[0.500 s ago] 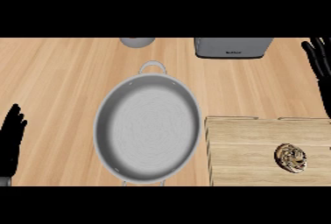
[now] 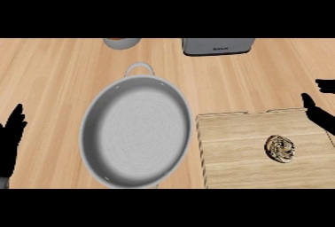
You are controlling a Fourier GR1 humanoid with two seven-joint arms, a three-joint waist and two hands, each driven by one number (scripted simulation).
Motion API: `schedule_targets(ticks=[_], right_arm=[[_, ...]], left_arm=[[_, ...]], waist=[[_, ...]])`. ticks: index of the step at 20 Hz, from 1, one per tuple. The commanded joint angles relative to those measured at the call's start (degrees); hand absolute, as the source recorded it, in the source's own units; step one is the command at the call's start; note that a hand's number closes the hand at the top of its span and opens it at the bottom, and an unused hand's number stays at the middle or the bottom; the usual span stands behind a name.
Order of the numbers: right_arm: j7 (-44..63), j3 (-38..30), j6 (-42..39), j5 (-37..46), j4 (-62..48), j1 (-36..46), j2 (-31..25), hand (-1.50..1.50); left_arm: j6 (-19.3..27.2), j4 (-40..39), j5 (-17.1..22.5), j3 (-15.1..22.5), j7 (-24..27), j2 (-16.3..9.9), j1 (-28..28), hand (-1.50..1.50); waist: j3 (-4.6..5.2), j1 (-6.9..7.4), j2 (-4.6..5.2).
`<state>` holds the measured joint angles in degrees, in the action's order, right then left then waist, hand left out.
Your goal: Pick the cupcake from the tray and place it in the pot
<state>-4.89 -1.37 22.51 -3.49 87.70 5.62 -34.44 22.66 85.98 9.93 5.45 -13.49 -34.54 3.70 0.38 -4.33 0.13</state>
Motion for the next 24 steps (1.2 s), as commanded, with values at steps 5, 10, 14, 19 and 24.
schedule_targets(ticks=[5, 10, 14, 19, 24], right_arm=[[3.9, 7.4, 28.4, 25.0, 7.3, -14.7, 9.5, -1.5], [23.8, 10.0, 22.5, 38.3, 15.0, -20.4, 4.8, -1.5], [35.4, 10.1, 14.1, 44.4, 20.4, -26.2, 2.0, -1.5], [52.3, 11.2, -2.8, 47.5, 29.3, -26.5, -2.5, -1.5], [69.2, 16.4, -19.6, 44.4, 36.4, -22.5, -2.3, -1.5]], left_arm=[[-2.6, -1.1, -0.4, 1.6, -5.4, -1.3, -3.1, 0.0], [-1.8, -1.3, -1.4, 2.9, -7.9, 0.4, -6.0, 0.0], [-2.1, -2.5, -1.7, 2.8, -6.6, 0.6, -5.5, 0.0], [-2.5, -2.0, -2.0, 3.3, -6.2, 1.2, -6.8, 0.0], [-4.9, -2.7, -1.1, 3.1, -6.9, 0.6, -8.1, 0.0]], waist=[[-0.11, 1.23, -0.48], [0.14, 1.95, -0.25], [0.42, 1.49, -0.19], [0.37, 3.08, 0.05], [0.11, 5.1, 0.28]])
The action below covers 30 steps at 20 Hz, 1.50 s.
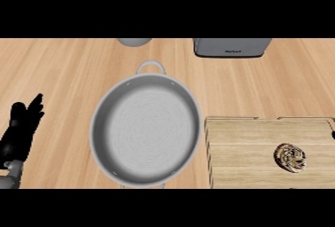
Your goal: Pick the cupcake from the tray and place it in the pot
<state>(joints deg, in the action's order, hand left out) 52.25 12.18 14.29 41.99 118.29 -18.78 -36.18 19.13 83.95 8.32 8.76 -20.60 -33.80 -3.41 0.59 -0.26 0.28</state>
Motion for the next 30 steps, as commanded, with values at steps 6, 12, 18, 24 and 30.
schedule_targets(ticks=[6, 12, 18, 24, 30], right_arm=[[28.5, 5.8, -22.9, -3.4, 13.4, 9.3, 2.7, -1.5], [30.1, 3.6, -25.6, -4.1, 7.6, 14.5, 6.5, -1.5], [26.6, 1.8, -26.8, -3.2, 2.1, 14.6, 8.8, -1.5], [23.3, 1.1, -27.0, -0.4, -0.6, 14.6, 12.1, -1.5], [17.9, -0.8, -25.5, 3.8, -8.7, 17.6, 14.8, -1.5]], left_arm=[[0.0, -2.8, -1.9, 0.5, -2.4, 1.8, -5.2, 0.0], [-0.9, -3.9, -2.4, -0.4, 0.6, 2.9, -3.4, 0.0], [-1.0, -4.7, -3.6, -0.7, 0.8, 3.7, -2.7, 0.0], [-1.7, -2.8, -4.5, -2.1, 1.1, 4.4, -1.0, 0.0], [-3.4, -1.7, -5.8, -3.0, -3.6, 4.8, -4.6, 0.0]], waist=[[-0.38, 0.45, -0.06], [-0.46, 0.88, -0.11], [-0.51, 0.54, -0.17], [-0.55, 0.39, -0.28], [-0.6, 0.4, -0.29]])
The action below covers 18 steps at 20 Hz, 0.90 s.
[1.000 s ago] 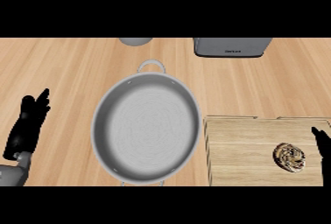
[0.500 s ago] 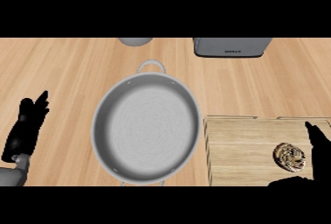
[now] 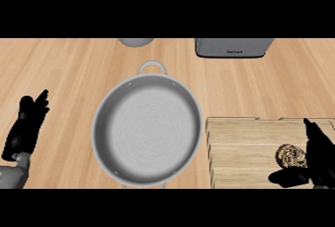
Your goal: Pick the cupcake from the tray and place it in the pot
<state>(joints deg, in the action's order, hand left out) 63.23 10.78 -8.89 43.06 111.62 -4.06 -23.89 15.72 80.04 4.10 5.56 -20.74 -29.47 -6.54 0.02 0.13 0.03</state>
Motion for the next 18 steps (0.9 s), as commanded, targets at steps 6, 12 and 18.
schedule_targets(ticks=[6, 12, 18], right_arm=[[3.7, -2.1, -2.7, 2.3, -6.0, -0.5, 4.3, -1.5], [0.4, -4.8, -3.2, 3.4, -10.5, 1.5, 6.8, -1.5], [-1.8, -5.8, -2.2, 5.3, -13.0, 2.5, 10.4, -1.5]], left_arm=[[-2.0, -1.4, -1.3, -2.1, 0.6, 1.1, 0.2, 0.0], [-2.3, -0.6, -4.0, -3.1, 0.5, 3.2, 0.2, 0.0], [-2.7, 3.0, -7.1, -4.5, -1.4, 4.8, 1.9, 0.0]], waist=[[-0.01, -0.14, 0.01], [-0.01, -0.22, -0.01], [-0.02, -0.1, -0.05]])
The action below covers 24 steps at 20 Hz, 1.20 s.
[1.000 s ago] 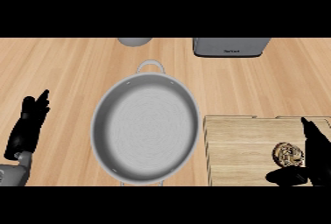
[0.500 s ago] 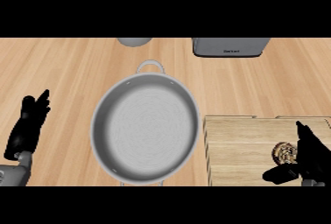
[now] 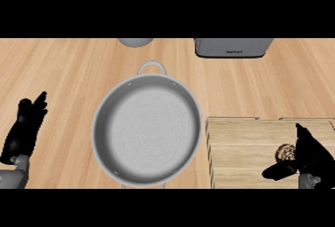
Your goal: Pick the cupcake from the tray and place it in the pot
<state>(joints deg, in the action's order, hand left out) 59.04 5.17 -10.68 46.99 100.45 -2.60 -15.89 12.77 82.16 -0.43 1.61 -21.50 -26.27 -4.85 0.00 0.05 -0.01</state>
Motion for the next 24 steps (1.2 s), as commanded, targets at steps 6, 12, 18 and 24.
schedule_targets(ticks=[6, 12, 18, 24], right_arm=[[-0.6, -2.5, -0.1, 2.4, -4.5, -0.3, 3.3, -1.5], [-5.3, -3.0, 1.8, 2.9, -4.0, -2.9, 4.6, 1.5], [-9.0, -3.1, 3.6, 9.0, -8.9, 3.4, 0.5, 1.5], [-9.0, -3.5, 0.6, 11.4, -1.4, 0.5, -2.2, 1.5]], left_arm=[[-2.3, 0.8, -3.4, -2.4, -0.6, 3.5, 0.6, 0.0], [-4.4, -0.9, -4.8, -4.4, 4.9, 5.5, 3.7, 0.0], [-5.7, -0.3, -4.8, -6.0, -0.2, 4.9, -0.1, 0.0], [-5.1, -0.3, -6.4, -6.7, 2.4, 6.8, 1.6, 0.0]], waist=[[0.0, -0.05, -0.02], [0.01, -0.08, -0.02], [0.0, 0.03, 0.04], [0.02, -0.13, -0.03]])
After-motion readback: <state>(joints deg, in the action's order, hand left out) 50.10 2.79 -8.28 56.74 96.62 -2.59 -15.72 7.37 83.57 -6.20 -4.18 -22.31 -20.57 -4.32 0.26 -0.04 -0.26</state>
